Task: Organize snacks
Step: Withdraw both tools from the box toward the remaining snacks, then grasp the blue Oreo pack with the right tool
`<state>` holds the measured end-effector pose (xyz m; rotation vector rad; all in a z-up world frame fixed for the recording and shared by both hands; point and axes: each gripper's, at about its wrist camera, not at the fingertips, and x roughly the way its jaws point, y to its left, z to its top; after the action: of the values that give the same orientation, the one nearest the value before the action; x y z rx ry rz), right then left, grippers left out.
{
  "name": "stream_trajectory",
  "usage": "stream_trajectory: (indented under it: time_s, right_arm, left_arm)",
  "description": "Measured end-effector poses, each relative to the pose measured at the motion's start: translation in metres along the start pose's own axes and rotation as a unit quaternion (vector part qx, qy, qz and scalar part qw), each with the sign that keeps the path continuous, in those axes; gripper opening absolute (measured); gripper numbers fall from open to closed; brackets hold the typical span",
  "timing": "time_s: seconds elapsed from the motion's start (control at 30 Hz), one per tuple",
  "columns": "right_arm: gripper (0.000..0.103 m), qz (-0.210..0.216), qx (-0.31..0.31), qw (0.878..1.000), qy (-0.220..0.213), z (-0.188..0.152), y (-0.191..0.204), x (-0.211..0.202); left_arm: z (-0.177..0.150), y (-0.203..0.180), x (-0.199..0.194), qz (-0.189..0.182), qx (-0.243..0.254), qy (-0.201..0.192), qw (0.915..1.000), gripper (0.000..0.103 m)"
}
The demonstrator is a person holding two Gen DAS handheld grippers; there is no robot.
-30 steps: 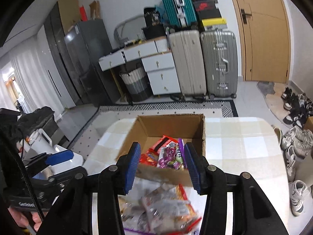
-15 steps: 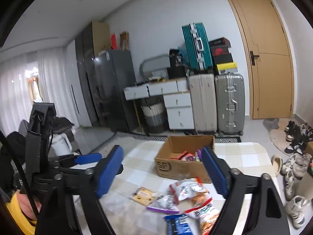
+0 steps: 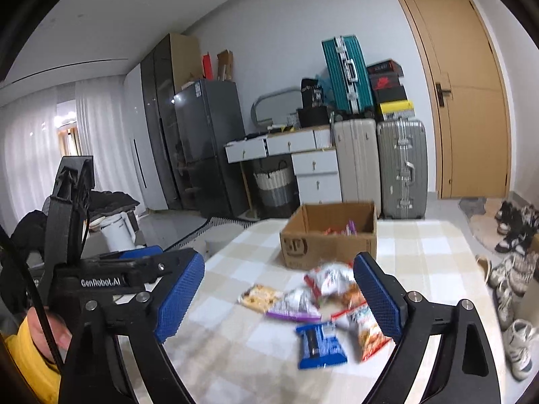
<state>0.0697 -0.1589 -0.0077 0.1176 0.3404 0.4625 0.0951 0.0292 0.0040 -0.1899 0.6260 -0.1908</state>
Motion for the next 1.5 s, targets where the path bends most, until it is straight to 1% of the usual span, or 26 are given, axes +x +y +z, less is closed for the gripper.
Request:
stream_trajectory:
  time_s: [0.1,0.23,0.37,0.53,0.63,0.9,0.93,0.97,1.03,1.2,1.33,1.4,1.43,1.5]
  right_arm:
    - [0.092,0.001,0.013,1.000,0.019,-0.019,-0.012,0.010]
    - [0.092,0.008,0.033,0.998,0.061,-0.046,-0.026,0.030]
    - [0.092,0.015,0.050,0.992,0.112,-0.067,-0.037,0.063]
    - [0.091,0.021,0.068,0.985,0.157,-0.086,-0.047,0.100]
    - [0.091,0.018,0.068,0.982,0.175,-0.094,-0.049,0.117]
    - [0.091,-0.005,0.054,0.977,0.206,-0.100,-0.055,0.150]
    - [0.090,-0.008,0.056,0.976,0.212,-0.101,-0.058,0.156]
    - [0.086,-0.009,0.058,0.975,0.215,-0.102,-0.059,0.158]
    - [0.081,-0.010,0.060,0.972,0.228,-0.105,-0.064,0.167]
    - [0.079,-0.021,0.055,0.967,0.246,-0.111,-0.067,0.181]
    - [0.075,-0.035,0.044,0.963,0.264,-0.113,-0.066,0.189]
    - [0.073,-0.043,0.035,0.962,0.266,-0.113,-0.063,0.191]
    - [0.069,-0.047,0.030,0.962,0.267,-0.114,-0.062,0.192]
    - [0.059,-0.053,0.024,0.962,0.267,-0.114,-0.061,0.192]
  left_arm:
    - [-0.015,0.004,0.016,0.002,-0.001,0.014,0.9999,0.102]
    - [-0.034,0.012,0.048,0.003,-0.004,0.048,0.9988,0.102]
    - [-0.048,0.021,0.074,0.005,-0.010,0.073,0.9973,0.102]
    - [-0.055,0.030,0.101,0.007,-0.019,0.091,0.9957,0.102]
    - [-0.059,0.034,0.112,0.007,-0.019,0.098,0.9950,0.102]
    - [-0.063,0.042,0.141,0.008,-0.025,0.118,0.9926,0.102]
    - [-0.064,0.043,0.142,0.008,-0.026,0.120,0.9924,0.102]
    - [-0.065,0.044,0.144,0.008,-0.027,0.124,0.9920,0.102]
    - [-0.067,0.046,0.149,0.008,-0.029,0.131,0.9909,0.102]
    - [-0.071,0.049,0.160,0.009,-0.030,0.141,0.9895,0.102]
    - [-0.072,0.052,0.159,0.014,-0.031,0.143,0.9892,0.102]
    - [-0.071,0.053,0.160,0.015,-0.033,0.143,0.9891,0.102]
    - [-0.071,0.054,0.159,0.016,-0.033,0.143,0.9891,0.102]
    - [-0.071,0.053,0.158,0.017,-0.033,0.144,0.9889,0.102]
